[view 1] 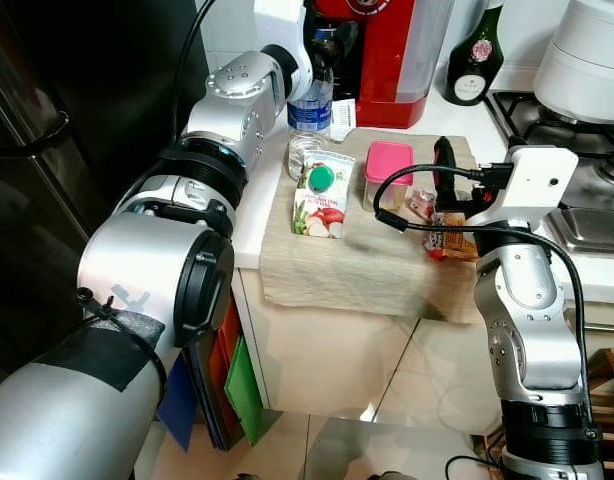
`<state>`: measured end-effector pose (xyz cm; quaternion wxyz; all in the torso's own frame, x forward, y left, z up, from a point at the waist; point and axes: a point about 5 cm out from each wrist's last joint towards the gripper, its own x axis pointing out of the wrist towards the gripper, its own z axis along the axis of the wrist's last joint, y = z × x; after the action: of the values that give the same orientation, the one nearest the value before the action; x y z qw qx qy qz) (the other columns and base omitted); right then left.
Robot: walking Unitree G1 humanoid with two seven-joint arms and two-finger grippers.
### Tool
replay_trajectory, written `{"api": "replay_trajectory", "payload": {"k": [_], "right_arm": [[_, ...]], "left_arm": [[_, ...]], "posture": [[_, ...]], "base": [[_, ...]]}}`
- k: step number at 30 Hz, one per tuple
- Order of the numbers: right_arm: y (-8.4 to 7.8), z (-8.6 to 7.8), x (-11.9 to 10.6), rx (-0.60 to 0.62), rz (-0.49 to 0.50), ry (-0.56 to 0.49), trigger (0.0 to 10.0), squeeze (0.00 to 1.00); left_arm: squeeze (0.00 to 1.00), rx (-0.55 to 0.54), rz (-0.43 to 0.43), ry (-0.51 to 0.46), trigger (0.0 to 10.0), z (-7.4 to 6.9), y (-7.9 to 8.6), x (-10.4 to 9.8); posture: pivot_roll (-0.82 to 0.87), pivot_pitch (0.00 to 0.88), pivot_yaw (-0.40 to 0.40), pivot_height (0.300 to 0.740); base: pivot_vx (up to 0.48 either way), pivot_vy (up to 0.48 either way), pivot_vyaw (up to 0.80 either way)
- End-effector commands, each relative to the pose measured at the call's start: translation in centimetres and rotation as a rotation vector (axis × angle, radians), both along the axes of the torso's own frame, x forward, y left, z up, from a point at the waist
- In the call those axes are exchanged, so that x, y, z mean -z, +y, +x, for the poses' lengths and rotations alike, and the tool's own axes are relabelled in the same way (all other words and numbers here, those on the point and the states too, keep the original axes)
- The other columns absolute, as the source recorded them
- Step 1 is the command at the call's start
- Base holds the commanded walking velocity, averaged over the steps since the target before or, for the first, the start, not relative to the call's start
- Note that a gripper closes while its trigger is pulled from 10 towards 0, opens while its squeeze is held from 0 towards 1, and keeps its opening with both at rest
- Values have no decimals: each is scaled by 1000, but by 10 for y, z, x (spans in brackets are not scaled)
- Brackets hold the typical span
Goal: Restocking fridge
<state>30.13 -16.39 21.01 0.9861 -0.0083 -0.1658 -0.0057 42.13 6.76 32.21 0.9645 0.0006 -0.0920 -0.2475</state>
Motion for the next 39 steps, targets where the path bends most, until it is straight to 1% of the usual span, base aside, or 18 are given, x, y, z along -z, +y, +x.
{"api": "replay_trajectory", "payload": {"k": [1, 10, 12, 13, 15, 17, 20, 21, 24, 27, 31, 32, 33, 35, 36, 38, 39], "right_arm": [[1, 1, 0, -3, -1, -2, 10000, 0], [2, 2, 1, -6, 0, 2, 10000, 0], [2, 2, 2, -9, 0, 6, 10000, 0], [3, 3, 3, -14, 0, 8, 10000, 0], [5, 5, 4, -22, -2, 10, 10000, 0], [5, 6, 4, -24, -3, 10, 10000, 0], [5, 7, 4, -24, -1, 7, 10000, 0], [5, 7, 4, -24, -1, 7, 10000, 0], [6, 8, 6, -26, 0, 10, 10000, 0], [6, 8, 8, -27, 0, 12, 10000, 0], [7, 9, 9, -27, -1, 11, 10000, 0], [6, 9, 9, -26, -1, 11, 10000, 0], [6, 9, 9, -24, -2, 11, 10000, 0], [6, 10, 9, -22, -2, 10, 10000, 0], [5, 10, 9, -21, -3, 11, 10000, 0], [5, 10, 10, -19, -3, 11, 10000, 0], [5, 10, 10, -16, -2, 11, 10000, 0]], "left_arm": [[0, -3, -5, 61, 0, 2, 3, 11], [0, 19, -54, 55, 0, 2, 10, 4], [0, 28, -69, 43, 0, 1, 13, 0], [0, 29, -78, 23, 0, 1, 16, -6], [0, 36, -93, -49, 0, -1, 22, -24], [0, 40, -89, -88, 0, -2, 25, -33], [0, 51, -96, -172, 0, -7, 30, -54], [0, 51, -96, -172, 0, -7, 30, -54], [0, 80, -75, -237, 0, -11, 30, -67], [0, 96, -63, -253, 0, -13, 28, -69], [0, 92, -30, -267, 0, -13, 27, -67], [0, 84, -12, -273, 7725, -13, 27, -66], [0, 72, 2, -277, 10000, -12, 28, -65], [0, 49, 10, -273, 10000, -11, 32, -62], [361, 20, 12, -253, 10000, -9, 35, -57], [714, -37, 5, -204, 10000, -5, 42, -47], [980, -65, 3, -172, 10000, -3, 45, -39]], "posture": [[-141, 0, 67, 740], [-136, 0, 64, 740], [-127, 0, 61, 740], [-118, 0, 58, 740], [-114, 0, 58, 740], [-111, 0, 58, 740], [-108, 0, 59, 740], [-108, 0, 59, 740], [-104, 0, 59, 740], [-104, 0, 58, 740], [-105, 0, 58, 740], [-105, 0, 58, 740], [-105, 0, 57, 740], [-104, 0, 56, 740], [-104, 0, 56, 740], [-103, 0, 57, 740], [-105, 0, 60, 740]], "base": [[0, 0, 0], [0, 0, 0], [0, 0, 0], [0, 0, 0], [0, 0, 0], [0, 0, 0], [0, 0, 0], [0, 0, 0], [0, 0, 0], [0, 0, 0], [0, 0, 0], [0, 0, 0], [0, 0, 0], [0, 0, 0], [0, 0, 0], [0, 0, 0], [0, 0, 0]]}}
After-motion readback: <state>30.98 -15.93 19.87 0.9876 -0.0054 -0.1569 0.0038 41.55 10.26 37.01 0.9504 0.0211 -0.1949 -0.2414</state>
